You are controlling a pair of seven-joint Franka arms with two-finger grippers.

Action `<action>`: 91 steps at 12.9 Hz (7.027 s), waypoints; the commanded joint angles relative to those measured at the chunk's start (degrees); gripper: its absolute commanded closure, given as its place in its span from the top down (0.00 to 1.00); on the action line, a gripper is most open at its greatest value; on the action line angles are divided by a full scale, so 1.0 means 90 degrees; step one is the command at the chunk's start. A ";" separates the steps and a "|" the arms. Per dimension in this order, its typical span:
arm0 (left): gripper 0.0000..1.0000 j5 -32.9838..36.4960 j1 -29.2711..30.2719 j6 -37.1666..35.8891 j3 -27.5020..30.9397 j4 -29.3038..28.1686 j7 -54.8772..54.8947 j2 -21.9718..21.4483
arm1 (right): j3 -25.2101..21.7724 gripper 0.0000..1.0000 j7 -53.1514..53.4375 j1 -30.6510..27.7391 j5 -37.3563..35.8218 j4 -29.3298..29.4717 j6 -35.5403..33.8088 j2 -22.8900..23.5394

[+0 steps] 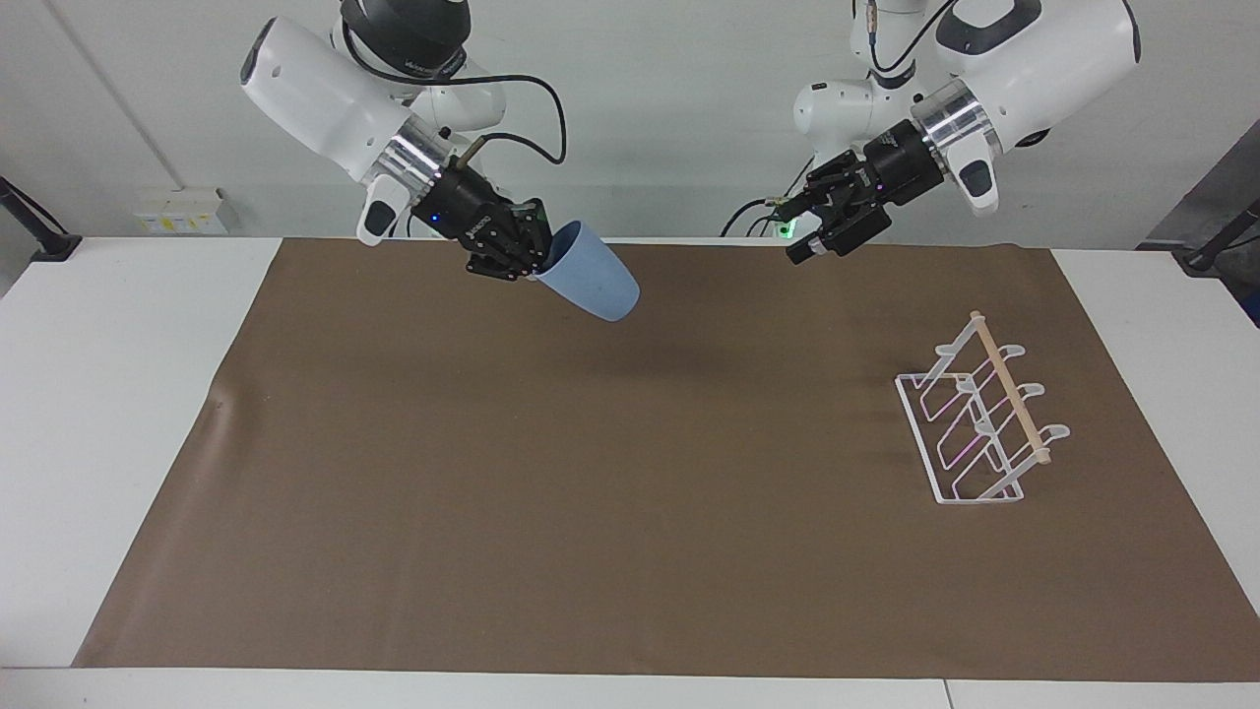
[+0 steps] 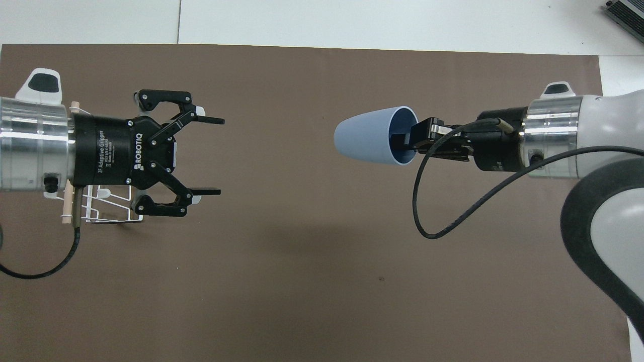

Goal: Hang cup on cup holder
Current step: 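Lift the blue cup with the right gripper while the left gripper approaches, then close the left gripper on the cup's base end, then open the right gripper and pull the left gripper back with the cup, then carry the cup over the rack with the left gripper while the right gripper retracts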

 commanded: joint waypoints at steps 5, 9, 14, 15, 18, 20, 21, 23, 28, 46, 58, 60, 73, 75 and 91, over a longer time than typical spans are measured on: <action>1.00 -0.0375 -0.0817 0.1400 0.0061 -0.0509 -0.0696 -0.0146 | 0.1153 0.00 0.0550 -0.0057 0.1552 -0.0545 0.1889 -0.0344; 1.00 -0.0397 -0.0788 0.1517 0.0062 -0.0343 -0.0688 -0.0038 | 0.1242 0.00 0.0551 -0.0057 0.1993 -0.0545 0.1929 -0.0354; 1.00 -0.0329 -0.0787 0.2052 0.0062 -0.0108 -0.0658 0.0147 | 0.1251 0.00 0.0551 -0.0057 0.2208 -0.0545 0.1939 -0.0354; 1.00 -0.0261 -0.0816 0.2064 0.0052 -0.0098 -0.0639 0.0157 | 0.1251 0.00 0.0551 -0.0057 0.2218 -0.0545 0.1939 -0.0354; 1.00 -0.0172 -0.0905 0.2103 0.0042 -0.0029 -0.0318 0.0157 | 0.1251 0.00 0.0561 -0.0047 0.2237 -0.0545 0.1920 -0.0373; 1.00 0.0021 -0.0914 0.2064 0.0042 0.0145 0.0062 0.0255 | 0.1261 0.00 0.0532 -0.0037 0.2237 -0.0584 0.1900 -0.0403; 1.00 0.0081 -0.0914 0.2055 0.0013 0.0146 0.0113 0.0274 | 0.1329 0.00 0.0531 -0.0037 0.2237 -0.0594 0.1890 -0.0403; 1.00 0.0092 -0.0924 0.2035 -0.0036 0.0146 0.0104 0.0275 | 0.1349 0.00 0.0483 -0.0037 0.2227 -0.0691 0.1842 -0.0471; 0.72 0.0043 -0.0924 0.2016 -0.0144 0.0117 0.0084 0.0265 | 0.1359 0.00 0.0463 -0.0037 0.2140 -0.0925 0.1569 -0.0627; 0.00 0.0227 -0.0787 0.1567 -0.0075 -0.0020 0.0055 0.0177 | 0.1339 1.00 0.0629 -0.0047 0.2120 -0.1082 0.1617 -0.0706; 0.00 0.4530 -0.0456 0.0756 -0.0065 -0.0078 0.0317 0.0128 | 0.1252 1.00 -0.0083 -0.0066 -0.0445 -0.1053 0.2427 -0.0471; 0.00 0.5370 -0.0281 0.0746 -0.0065 -0.0098 0.0687 0.0128 | 0.1193 1.00 -0.0142 -0.0115 -0.1225 -0.1072 0.2350 -0.0462; 0.00 1.0714 0.0384 0.2601 -0.0056 -0.0117 0.1511 0.1143 | -0.0427 1.00 -0.2252 -0.0125 -0.4373 -0.0974 0.0565 -0.0442; 0.00 1.0785 0.0570 0.2834 -0.0056 -0.0146 0.1490 0.1202 | -0.0633 1.00 -0.2252 -0.0115 -0.4811 -0.0926 0.0125 -0.0442; 0.00 1.1605 0.1293 0.4291 -0.0046 -0.1259 0.0905 0.1290 | -0.1893 1.00 -0.1080 -0.0125 -0.5663 0.1097 -0.2710 0.0242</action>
